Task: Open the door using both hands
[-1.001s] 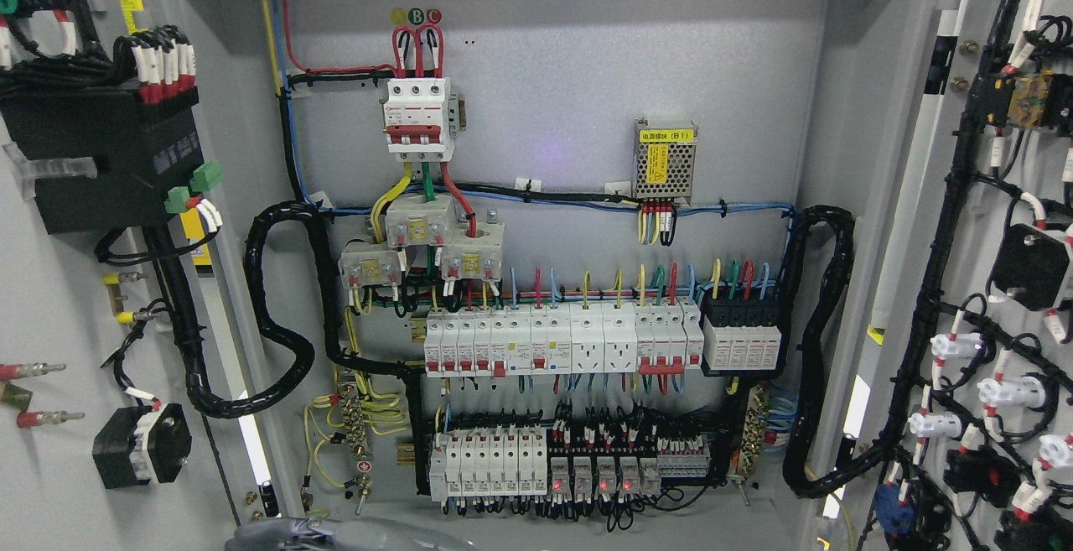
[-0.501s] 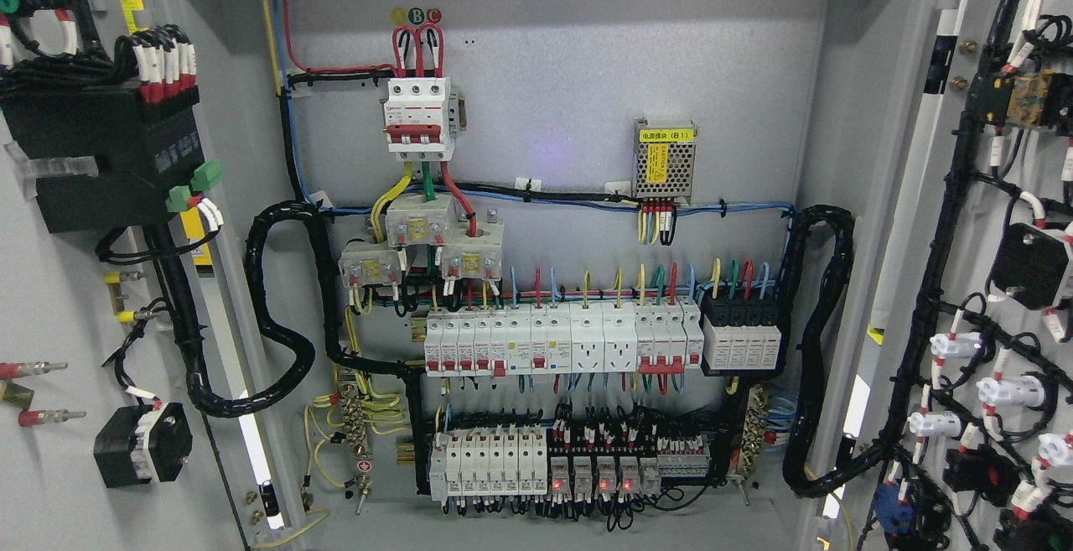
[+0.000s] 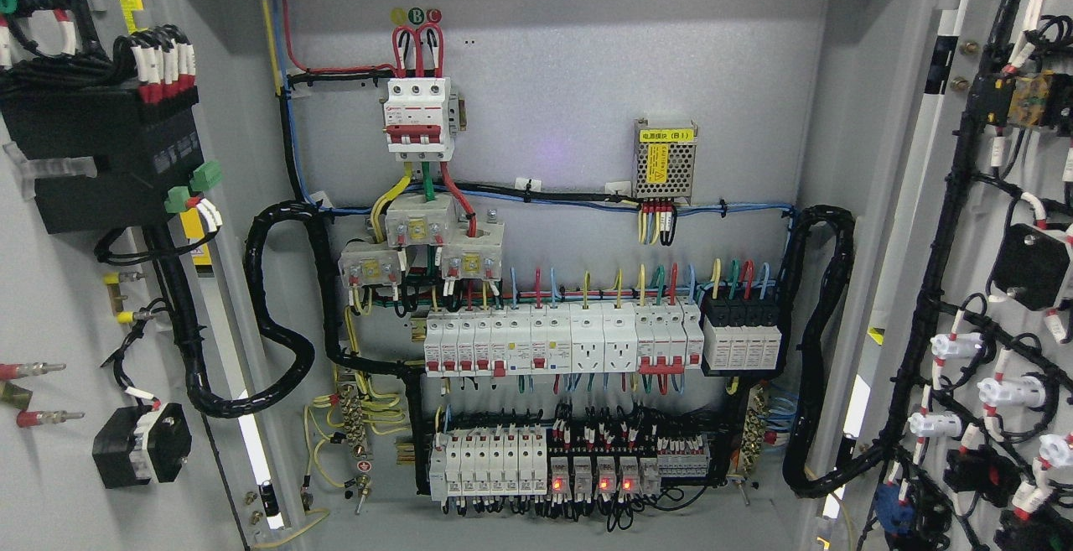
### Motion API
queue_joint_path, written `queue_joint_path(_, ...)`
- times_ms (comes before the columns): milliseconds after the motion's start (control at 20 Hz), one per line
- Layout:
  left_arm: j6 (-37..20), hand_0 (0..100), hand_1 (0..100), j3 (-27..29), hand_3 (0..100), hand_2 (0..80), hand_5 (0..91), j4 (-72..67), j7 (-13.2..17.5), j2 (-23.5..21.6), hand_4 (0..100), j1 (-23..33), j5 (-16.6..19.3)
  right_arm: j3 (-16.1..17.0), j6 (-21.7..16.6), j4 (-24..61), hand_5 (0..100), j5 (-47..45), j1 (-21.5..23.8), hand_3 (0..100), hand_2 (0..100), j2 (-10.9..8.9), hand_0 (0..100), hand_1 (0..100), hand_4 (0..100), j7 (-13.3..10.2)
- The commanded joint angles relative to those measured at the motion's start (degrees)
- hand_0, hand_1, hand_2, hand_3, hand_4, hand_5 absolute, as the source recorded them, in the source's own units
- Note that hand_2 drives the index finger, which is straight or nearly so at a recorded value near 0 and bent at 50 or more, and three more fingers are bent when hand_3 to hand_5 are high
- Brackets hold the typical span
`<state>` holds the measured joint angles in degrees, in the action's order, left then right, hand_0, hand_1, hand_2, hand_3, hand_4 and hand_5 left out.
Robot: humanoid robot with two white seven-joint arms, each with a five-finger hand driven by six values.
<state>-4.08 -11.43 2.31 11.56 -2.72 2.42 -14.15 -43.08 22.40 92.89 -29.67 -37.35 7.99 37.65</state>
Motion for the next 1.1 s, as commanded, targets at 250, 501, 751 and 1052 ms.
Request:
queue_joint_path(250, 0.39, 0, 0, 0.0, 0, 0.0, 0.0, -0.12, -0.05, 0.0, 0, 0.04, 0.0, -4.91, 0.19, -0.69, 0, -0.39, -2.11, 0, 0, 0.54, 20, 12, 0, -2.49)
queue_joint_path(501, 0.31, 0, 0, 0.09, 0, 0.0, 0.0, -0.12, -0.05, 0.0, 0, 0.13, -0.09, -5.17, 0.19, -0.96, 0, -0.56, -2.11, 0, 0, 0.54, 20, 12, 0, -2.49)
queue_joint_path(751, 0.31, 0, 0, 0.09, 0, 0.0, 0.0, -0.03, -0.05, 0.09, 0, 0.48, -0.09, -2.11, 0.19, -0.78, 0, -0.39, 0.16, 0, 0, 0.45, 20, 12, 0, -2.49)
queue_joint_path(1052, 0.31, 0, 0, 0.18, 0, 0.0, 0.0, -0.03, -0.05, 0.0, 0, 0.48, -0.35, 8.87, 0.19, -0.43, 0, 0.14, 5.09, 0, 0, -3.33, 20, 12, 0, -2.58)
